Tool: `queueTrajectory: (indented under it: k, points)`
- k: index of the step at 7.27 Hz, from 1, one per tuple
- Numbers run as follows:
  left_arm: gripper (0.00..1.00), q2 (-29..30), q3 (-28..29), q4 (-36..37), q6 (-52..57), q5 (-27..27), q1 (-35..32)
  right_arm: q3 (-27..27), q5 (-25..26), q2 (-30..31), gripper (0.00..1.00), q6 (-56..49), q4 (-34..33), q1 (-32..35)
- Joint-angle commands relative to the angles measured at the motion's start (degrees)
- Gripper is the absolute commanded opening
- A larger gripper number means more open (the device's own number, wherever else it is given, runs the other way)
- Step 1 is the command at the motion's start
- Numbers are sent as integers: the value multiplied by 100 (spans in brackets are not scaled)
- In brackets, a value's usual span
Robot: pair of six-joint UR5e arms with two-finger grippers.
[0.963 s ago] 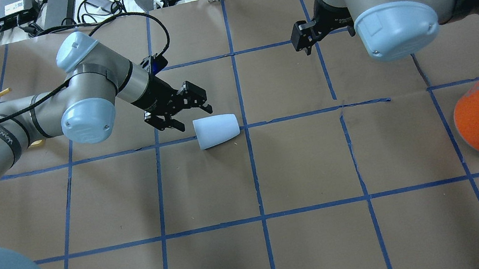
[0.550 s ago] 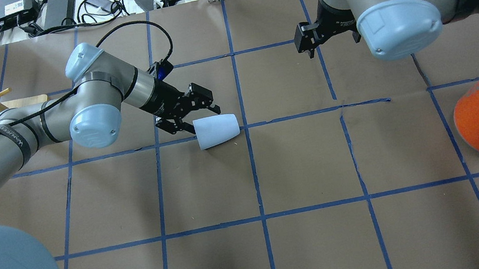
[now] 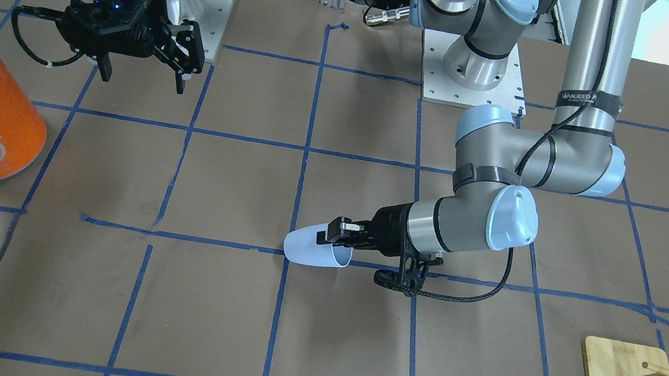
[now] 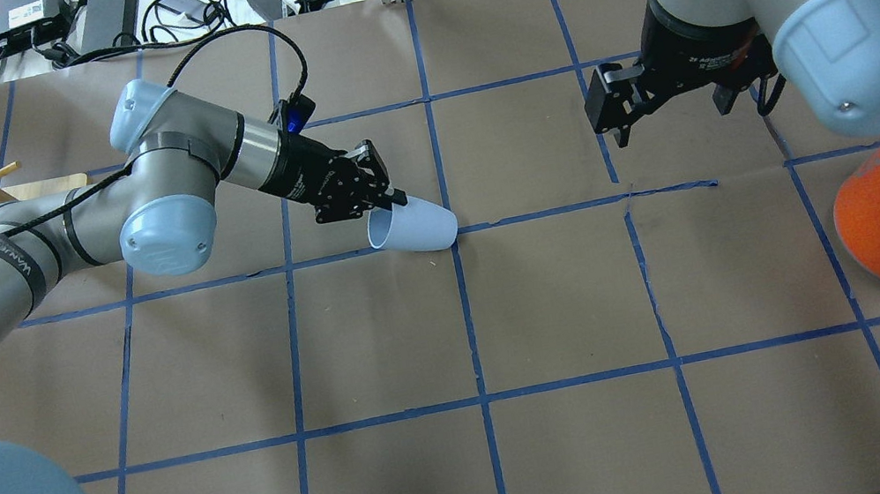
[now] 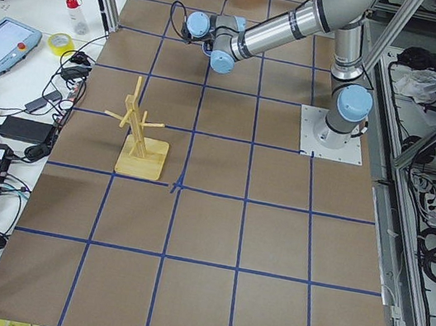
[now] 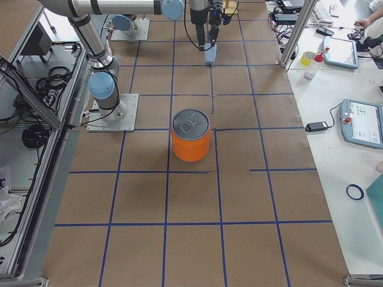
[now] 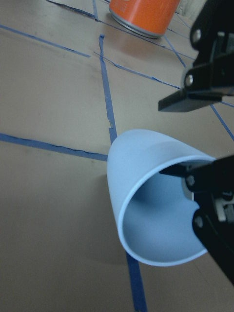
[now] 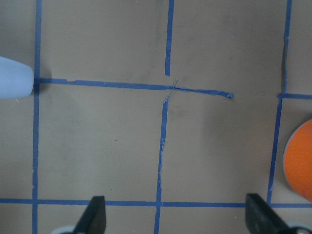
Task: Flip cup
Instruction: 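Grasp the lying white cup's rim with the left gripper and lift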
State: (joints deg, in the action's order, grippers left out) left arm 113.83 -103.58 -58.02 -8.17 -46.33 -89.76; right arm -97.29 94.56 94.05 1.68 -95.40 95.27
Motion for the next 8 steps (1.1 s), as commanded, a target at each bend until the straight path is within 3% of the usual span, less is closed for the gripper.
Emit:
queueTrajectory:
  k: [1,2,4,6,8]
  points:
    - [0,-386,196,291,-770,-513,-24,-1,9,-159,100,714,-135,-25]
    - [0,-588,424,213,-921,-717,-24,-61,79,-107,100,1033,-172,-17]
    - [0,-827,785,187,-905,-2538,-85,17,141,-63,100,1335,-33,-17]
    - [0,-732,778,264,-547,-4402,-392,393,123,-106,100,1387,407,-78]
    - [0,-687,725,483,182,-4709,-245,457,89,156,100,1405,863,-97]
